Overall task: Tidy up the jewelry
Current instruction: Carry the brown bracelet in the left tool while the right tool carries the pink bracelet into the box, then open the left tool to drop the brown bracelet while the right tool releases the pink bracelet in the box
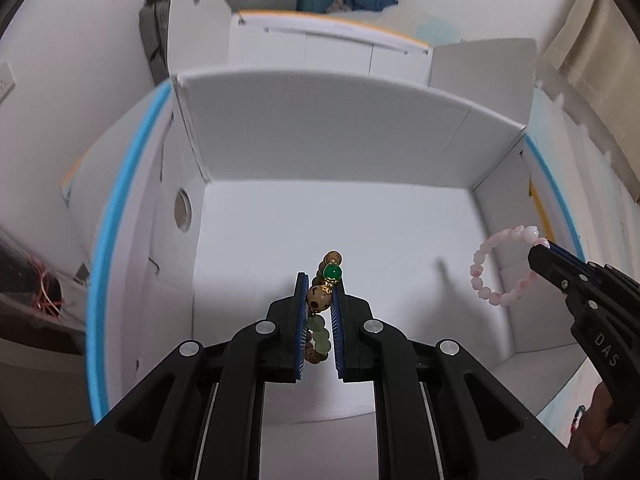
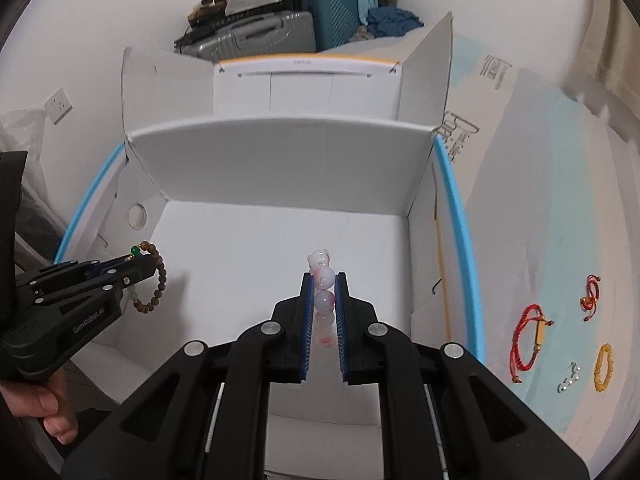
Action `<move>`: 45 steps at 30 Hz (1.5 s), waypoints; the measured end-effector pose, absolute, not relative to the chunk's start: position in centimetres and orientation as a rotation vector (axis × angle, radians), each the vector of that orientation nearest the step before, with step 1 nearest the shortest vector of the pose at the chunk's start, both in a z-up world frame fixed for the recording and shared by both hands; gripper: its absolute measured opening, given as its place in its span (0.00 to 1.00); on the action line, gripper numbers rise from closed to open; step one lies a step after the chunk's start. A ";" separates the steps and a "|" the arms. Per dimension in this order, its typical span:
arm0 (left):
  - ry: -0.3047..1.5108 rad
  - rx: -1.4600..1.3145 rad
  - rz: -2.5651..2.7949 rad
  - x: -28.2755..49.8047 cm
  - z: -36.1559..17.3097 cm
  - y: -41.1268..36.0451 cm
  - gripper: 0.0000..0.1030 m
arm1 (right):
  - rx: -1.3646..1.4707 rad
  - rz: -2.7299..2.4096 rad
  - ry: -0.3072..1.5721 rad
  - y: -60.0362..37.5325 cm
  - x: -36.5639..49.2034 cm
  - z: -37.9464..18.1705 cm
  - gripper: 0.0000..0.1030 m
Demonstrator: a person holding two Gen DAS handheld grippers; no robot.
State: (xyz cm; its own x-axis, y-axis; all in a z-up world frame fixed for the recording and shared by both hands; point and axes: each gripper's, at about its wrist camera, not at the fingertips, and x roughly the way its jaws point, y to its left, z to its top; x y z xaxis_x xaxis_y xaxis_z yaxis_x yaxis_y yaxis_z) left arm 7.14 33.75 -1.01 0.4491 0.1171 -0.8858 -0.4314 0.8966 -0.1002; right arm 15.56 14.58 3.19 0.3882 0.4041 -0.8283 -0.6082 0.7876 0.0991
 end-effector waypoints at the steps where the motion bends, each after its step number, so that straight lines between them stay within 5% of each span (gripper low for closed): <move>1: 1.063 -0.329 0.350 7.2 -1.2 33.8 0.10 | -0.238 0.650 0.987 14.7 15.6 2.9 0.09; 34: 1.214 -0.303 0.417 7.7 -3.8 34.5 0.11 | -0.285 0.595 1.160 15.6 16.6 -1.7 0.12; 40: 1.199 -0.288 0.432 7.6 -3.1 34.1 0.14 | -0.288 0.595 1.141 15.7 16.6 -1.4 0.38; 45: 1.166 -0.284 0.458 7.2 -2.0 33.9 0.38 | -0.272 0.617 1.130 15.5 16.3 -0.8 0.54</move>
State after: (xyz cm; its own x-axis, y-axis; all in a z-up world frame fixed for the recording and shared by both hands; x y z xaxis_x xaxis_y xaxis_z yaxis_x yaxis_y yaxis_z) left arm 7.23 33.91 -1.98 0.3178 0.1977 -0.9273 -0.4861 0.8737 0.0196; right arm 16.29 15.49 -0.82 0.2840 0.3210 -0.9035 -0.5866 0.8036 0.1011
